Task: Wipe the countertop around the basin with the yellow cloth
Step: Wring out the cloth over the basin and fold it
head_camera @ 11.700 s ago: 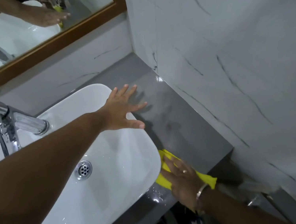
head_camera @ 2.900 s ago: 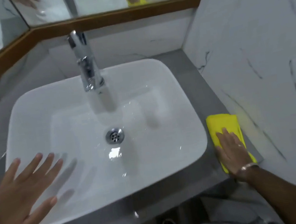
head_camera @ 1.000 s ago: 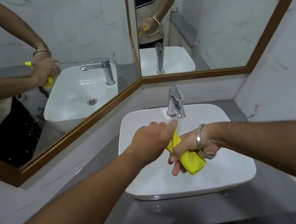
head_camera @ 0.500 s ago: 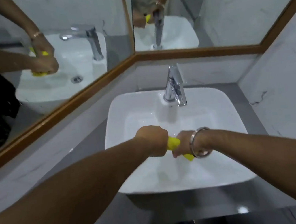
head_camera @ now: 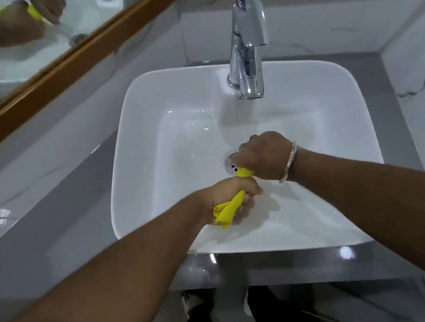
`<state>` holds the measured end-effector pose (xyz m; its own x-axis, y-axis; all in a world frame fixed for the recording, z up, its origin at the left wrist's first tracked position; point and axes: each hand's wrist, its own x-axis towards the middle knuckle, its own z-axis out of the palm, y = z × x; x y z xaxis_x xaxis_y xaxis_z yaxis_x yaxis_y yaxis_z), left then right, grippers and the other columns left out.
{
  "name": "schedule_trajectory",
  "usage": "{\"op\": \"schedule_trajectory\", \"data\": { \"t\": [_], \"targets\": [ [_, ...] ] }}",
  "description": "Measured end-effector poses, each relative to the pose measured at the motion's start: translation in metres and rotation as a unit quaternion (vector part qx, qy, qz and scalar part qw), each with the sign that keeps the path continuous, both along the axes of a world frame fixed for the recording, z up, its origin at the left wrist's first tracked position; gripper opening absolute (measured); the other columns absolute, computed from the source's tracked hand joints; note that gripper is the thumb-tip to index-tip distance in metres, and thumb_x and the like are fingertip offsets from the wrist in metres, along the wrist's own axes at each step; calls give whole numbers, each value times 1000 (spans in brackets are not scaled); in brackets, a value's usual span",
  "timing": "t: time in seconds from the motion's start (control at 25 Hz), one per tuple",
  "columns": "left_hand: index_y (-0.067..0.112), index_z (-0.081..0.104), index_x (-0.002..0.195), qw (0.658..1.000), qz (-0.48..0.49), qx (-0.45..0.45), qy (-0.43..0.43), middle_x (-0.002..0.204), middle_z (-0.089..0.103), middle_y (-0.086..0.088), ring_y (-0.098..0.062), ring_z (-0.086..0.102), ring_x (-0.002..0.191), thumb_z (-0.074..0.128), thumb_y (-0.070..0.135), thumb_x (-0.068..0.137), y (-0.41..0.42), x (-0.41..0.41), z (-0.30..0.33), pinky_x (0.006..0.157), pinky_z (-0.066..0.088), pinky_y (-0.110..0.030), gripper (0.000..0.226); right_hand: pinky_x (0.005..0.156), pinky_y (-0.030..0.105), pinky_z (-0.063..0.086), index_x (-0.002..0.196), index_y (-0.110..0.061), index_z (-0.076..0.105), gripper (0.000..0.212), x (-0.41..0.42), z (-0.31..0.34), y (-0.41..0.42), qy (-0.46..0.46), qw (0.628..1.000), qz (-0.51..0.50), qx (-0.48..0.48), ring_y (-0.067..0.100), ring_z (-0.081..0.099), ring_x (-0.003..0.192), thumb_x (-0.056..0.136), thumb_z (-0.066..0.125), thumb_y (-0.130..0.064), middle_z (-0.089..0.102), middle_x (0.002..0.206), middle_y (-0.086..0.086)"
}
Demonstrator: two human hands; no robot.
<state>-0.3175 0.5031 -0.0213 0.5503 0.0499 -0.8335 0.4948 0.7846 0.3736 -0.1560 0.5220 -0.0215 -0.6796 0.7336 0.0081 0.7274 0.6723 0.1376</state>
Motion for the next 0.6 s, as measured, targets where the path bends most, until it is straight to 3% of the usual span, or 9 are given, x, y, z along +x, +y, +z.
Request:
{"op": "schedule_trajectory", "data": {
  "t": [0.12, 0.2, 0.24, 0.32, 0.4, 0.44, 0.52, 0.6],
  "targets": [
    [23, 46, 45, 989, 56, -113, -72, 40, 40, 10, -4, 34, 35, 53, 27, 80, 2, 4, -1, 33, 23, -15, 36, 42, 21, 21, 75, -24, 61, 20, 5, 0, 8, 16, 1000, 9, 18, 24, 53, 44, 70, 42, -23, 55, 54, 1],
    [23, 48, 46, 988, 71, -117, -68, 40, 42, 10, -3, 37, 34, 56, 27, 77, 0, 4, 2, 33, 25, -14, 32, 42, 21, 23, 76, -22, 60, 16, 0, 0, 6, 41, 999, -13, -13, 26, 53, 45, 71, 44, -22, 56, 55, 2],
    [23, 49, 49, 995, 57, -76, -40, 42, 44, 10, -4, 38, 35, 58, 25, 80, -2, 2, 3, 34, 27, -13, 32, 42, 22, 26, 78, -20, 60, 13, -3, -2, 1, 53, 998, -32, -30, 27, 55, 46, 71, 49, -21, 57, 56, 2],
    [17, 54, 59, 987, -32, 151, 34, 47, 51, 8, -7, 46, 39, 64, 28, 87, -1, -7, 5, 39, 36, -15, 31, 45, 28, 37, 91, -15, 59, 24, -6, -1, -11, 79, 989, -96, -84, 31, 61, 58, 67, 63, -15, 63, 67, 7],
    [13, 63, 75, 905, -142, 395, 72, 61, 60, 7, -7, 56, 54, 75, 39, 81, 9, -21, 11, 54, 44, -19, 29, 60, 39, 47, 102, -11, 53, 41, -4, 11, -25, 87, 964, -181, -175, 34, 60, 80, 65, 70, -16, 61, 92, 13],
    [13, 64, 83, 869, -170, 460, 70, 70, 62, 6, -8, 57, 62, 77, 42, 77, 17, -30, 14, 59, 45, -22, 32, 66, 41, 49, 104, -12, 52, 43, -3, 19, -32, 70, 953, -204, -214, 33, 56, 87, 66, 71, -20, 56, 100, 13],
    [12, 65, 93, 822, -198, 532, 49, 80, 62, 1, -12, 54, 70, 76, 39, 79, 29, -46, 27, 61, 41, -25, 32, 71, 41, 49, 99, -17, 54, 44, -1, 38, -41, 35, 946, -212, -244, 30, 50, 87, 64, 74, -34, 50, 100, 11],
    [12, 65, 95, 761, -231, 605, 33, 84, 63, -1, -16, 53, 74, 72, 31, 83, 36, -56, 40, 64, 38, -28, 24, 73, 38, 47, 95, -18, 60, 39, 1, 56, -47, 56, 933, -228, -274, 28, 52, 84, 66, 73, -40, 53, 95, 9]
  ]
}}
